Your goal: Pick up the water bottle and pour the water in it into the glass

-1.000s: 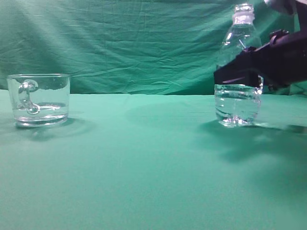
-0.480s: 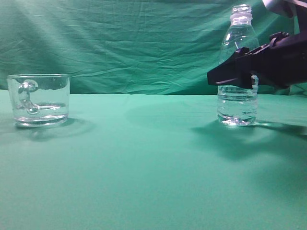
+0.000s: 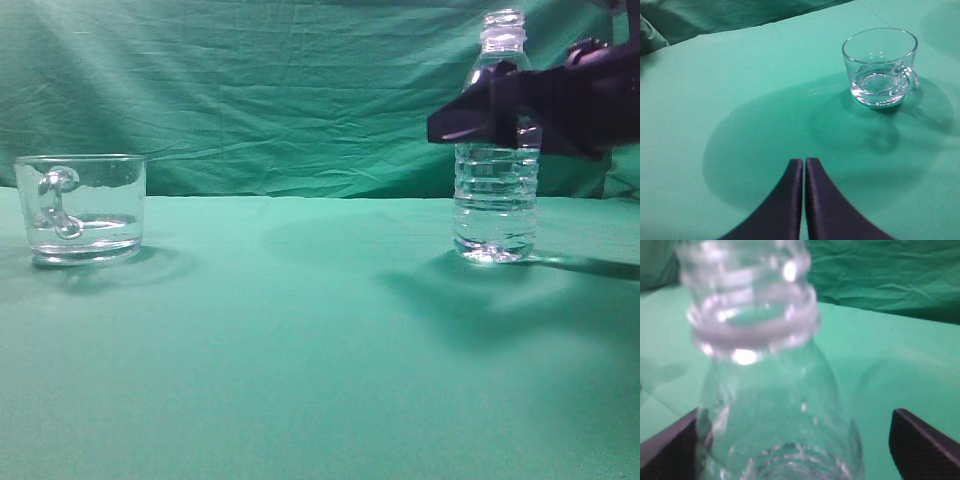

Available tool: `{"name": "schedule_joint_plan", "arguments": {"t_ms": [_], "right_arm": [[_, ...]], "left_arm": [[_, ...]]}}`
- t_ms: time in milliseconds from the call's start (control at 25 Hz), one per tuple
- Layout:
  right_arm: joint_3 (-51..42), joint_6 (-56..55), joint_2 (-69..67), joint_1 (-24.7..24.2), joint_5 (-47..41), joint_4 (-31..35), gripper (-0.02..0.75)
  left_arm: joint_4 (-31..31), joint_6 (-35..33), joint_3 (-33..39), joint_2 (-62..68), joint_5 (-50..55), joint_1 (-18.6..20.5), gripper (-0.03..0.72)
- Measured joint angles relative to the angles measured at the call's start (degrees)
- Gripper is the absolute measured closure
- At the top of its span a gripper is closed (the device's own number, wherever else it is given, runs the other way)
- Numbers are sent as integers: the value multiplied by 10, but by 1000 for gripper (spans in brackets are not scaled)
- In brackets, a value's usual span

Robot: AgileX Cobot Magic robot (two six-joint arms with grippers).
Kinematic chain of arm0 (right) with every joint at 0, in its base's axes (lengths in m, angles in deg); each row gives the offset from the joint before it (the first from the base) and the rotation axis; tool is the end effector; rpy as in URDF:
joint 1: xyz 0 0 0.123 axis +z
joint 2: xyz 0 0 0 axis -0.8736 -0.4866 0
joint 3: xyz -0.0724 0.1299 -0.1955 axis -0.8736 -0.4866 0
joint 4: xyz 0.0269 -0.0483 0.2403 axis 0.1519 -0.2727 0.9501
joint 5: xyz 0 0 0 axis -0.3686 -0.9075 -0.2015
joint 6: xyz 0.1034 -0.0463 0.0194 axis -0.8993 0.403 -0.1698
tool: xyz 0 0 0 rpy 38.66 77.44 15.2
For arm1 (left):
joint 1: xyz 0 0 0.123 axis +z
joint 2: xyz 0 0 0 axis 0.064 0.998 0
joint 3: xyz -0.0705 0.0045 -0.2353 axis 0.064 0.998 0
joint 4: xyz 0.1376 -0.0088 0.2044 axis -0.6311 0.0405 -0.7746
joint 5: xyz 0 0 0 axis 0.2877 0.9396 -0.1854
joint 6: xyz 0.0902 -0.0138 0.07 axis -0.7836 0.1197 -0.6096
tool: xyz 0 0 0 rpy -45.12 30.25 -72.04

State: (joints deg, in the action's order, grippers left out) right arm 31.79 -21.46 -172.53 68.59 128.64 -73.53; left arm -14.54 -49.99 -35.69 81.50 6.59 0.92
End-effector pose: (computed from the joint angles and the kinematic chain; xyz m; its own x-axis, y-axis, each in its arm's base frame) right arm 0.3194 0.0998 0.0965 -0.1911 -0.0133 -0.9815 -0.5898 0.8009 0.1040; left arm 0.1102 -0.0070 0.1712 -0.2474 0.1964 -0.9488 0.1099 0.9786 0.1739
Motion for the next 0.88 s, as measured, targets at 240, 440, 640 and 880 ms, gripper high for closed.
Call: {"name": "schedule_joint_plan", "arguments": {"t_ms": [240, 440, 640, 880], "right_arm": [[0, -1, 124, 0, -94, 2, 102], [-1, -44, 246, 0, -165, 2, 176], [-2, -95, 381, 0, -276, -23, 514], [-3, -217, 545, 0, -347, -109, 738]], "left_arm": [[0, 0, 0, 0, 0, 0, 688], [0, 0, 0, 0, 0, 0, 688], [0, 0, 0, 0, 0, 0, 688], [0, 0, 0, 0, 0, 0, 688]]}}
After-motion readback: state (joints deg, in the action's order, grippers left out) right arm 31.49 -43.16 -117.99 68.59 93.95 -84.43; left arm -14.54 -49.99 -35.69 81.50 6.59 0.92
